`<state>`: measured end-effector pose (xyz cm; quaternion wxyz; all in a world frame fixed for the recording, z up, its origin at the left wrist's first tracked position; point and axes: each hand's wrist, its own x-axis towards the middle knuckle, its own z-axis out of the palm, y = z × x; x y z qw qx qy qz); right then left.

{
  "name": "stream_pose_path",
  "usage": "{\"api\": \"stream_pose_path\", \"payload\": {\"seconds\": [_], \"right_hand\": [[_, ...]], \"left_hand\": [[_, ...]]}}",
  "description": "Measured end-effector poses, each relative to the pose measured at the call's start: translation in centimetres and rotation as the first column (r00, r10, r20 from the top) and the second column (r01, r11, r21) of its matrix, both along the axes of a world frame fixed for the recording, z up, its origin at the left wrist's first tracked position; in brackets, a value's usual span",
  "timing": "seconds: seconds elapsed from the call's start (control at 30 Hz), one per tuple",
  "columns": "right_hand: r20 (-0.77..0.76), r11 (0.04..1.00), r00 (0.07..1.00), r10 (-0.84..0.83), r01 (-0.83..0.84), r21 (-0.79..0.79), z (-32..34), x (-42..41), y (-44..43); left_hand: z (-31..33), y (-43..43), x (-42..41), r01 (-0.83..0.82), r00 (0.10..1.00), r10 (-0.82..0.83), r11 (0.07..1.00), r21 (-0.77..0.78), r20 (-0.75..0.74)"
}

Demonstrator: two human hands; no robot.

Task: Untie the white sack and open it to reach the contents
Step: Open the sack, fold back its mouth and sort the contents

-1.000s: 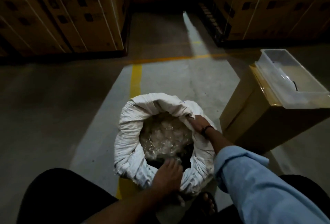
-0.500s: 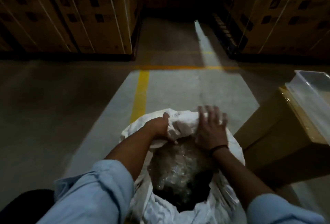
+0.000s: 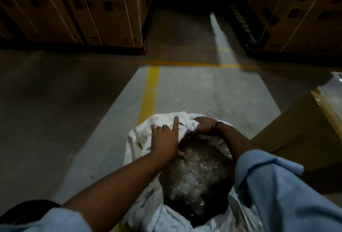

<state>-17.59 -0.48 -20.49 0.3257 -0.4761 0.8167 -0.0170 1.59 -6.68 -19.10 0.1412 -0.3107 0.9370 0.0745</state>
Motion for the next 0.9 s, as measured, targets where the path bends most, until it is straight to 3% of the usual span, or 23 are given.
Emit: {"api": "stream_pose_path", "payload": {"seconds": [0.07,0.13,0.17,0.23,0.27,0.33,0.37,0.4,0.47,0.5,0.53,0.6,0.67,0.7,0.77,0.83,0.87,0.9], "right_hand": [[-0.102,0.999,0.994,-0.029,0.025,-0.037,0.9,0.3,-0.3],[-0.353,0.985,0.934,-0.053,-0.009,-0.171,0.7,2.1,-0.4],[-0.481,0.948,0.877,-0.024,-0.133,-0.289,0.7,3.8,0.0],[-0.623,0.791,0.778,0.079,-0.429,-0.436,0.2,6.6,0.5],[-0.639,0.730,0.762,0.108,-0.497,-0.469,-0.3,7.4,0.5],[-0.576,0.749,0.806,0.138,-0.465,-0.472,-0.7,7.9,-0.3],[-0.532,0.797,0.835,0.139,-0.414,-0.441,-0.5,8.0,-0.9],[-0.477,0.847,0.867,0.146,-0.359,-0.393,0.0,8.0,-1.9],[-0.305,0.932,0.941,0.145,-0.233,-0.278,0.5,7.5,-3.9],[-0.197,0.968,0.974,0.110,-0.150,-0.202,0.6,6.9,-4.8],[-0.097,0.989,0.994,0.056,-0.069,-0.130,0.6,6.1,-5.3],[-0.001,0.999,1.000,-0.007,0.007,-0.040,0.3,4.5,-6.0],[-0.009,1.000,1.000,-0.014,0.014,0.010,-0.4,3.6,-6.1],[-0.053,1.000,0.998,0.020,-0.020,0.010,-0.4,3.7,-6.1],[-0.284,0.979,0.944,0.170,-0.195,-0.061,0.0,4.6,-5.3],[-0.520,0.888,0.818,0.245,-0.405,-0.218,0.7,5.6,-3.2],[-0.557,0.826,0.795,0.240,-0.468,-0.313,1.1,6.1,-1.9],[-0.528,0.774,0.821,0.217,-0.475,-0.420,1.4,7.1,-0.7]], "left_hand": [[-0.7,-0.1,0.2,-0.068,0.993,0.086,0.976,0.209,-0.075],[0.6,-2.1,-1.1,-0.144,0.942,0.296,0.779,0.610,-0.156],[1.6,-3.3,-1.4,-0.098,0.925,0.339,0.647,0.756,-0.170],[2.7,-6.1,-1.4,-0.037,0.957,0.275,0.447,0.894,-0.097],[3.2,-7.1,-1.1,-0.060,0.978,0.207,0.374,0.926,-0.021],[3.7,-8.2,-0.5,-0.223,0.971,0.141,0.227,0.948,0.194],[3.6,-8.4,-0.6,-0.254,0.966,0.121,0.243,0.936,0.231],[3.8,-8.4,-0.6,-0.236,0.972,0.105,0.356,0.904,0.212],[3.5,-7.3,-0.3,-0.129,0.990,0.064,0.753,0.645,0.124],[3.1,-6.0,0.5,-0.167,0.984,0.116,0.868,0.467,0.136],[2.9,-4.4,1.3,-0.247,0.967,0.204,0.897,0.367,0.150],[1.1,-1.7,2.6,-0.285,0.956,0.292,0.907,0.311,0.025],[-1.0,-0.4,3.1,-0.219,0.949,0.269,0.938,0.270,-0.166],[-1.4,-0.6,3.3,-0.227,0.926,0.307,0.918,0.325,-0.221],[-1.5,-2.8,3.4,-0.309,0.811,0.532,0.744,0.592,-0.245],[-1.3,-6.2,3.3,-0.278,0.708,0.705,0.339,0.899,-0.048],[-1.2,-7.6,3.5,-0.201,0.674,0.737,0.118,0.972,0.049],[-1.1,-8.5,3.6,-0.132,0.649,0.755,-0.011,0.991,0.095]]}}
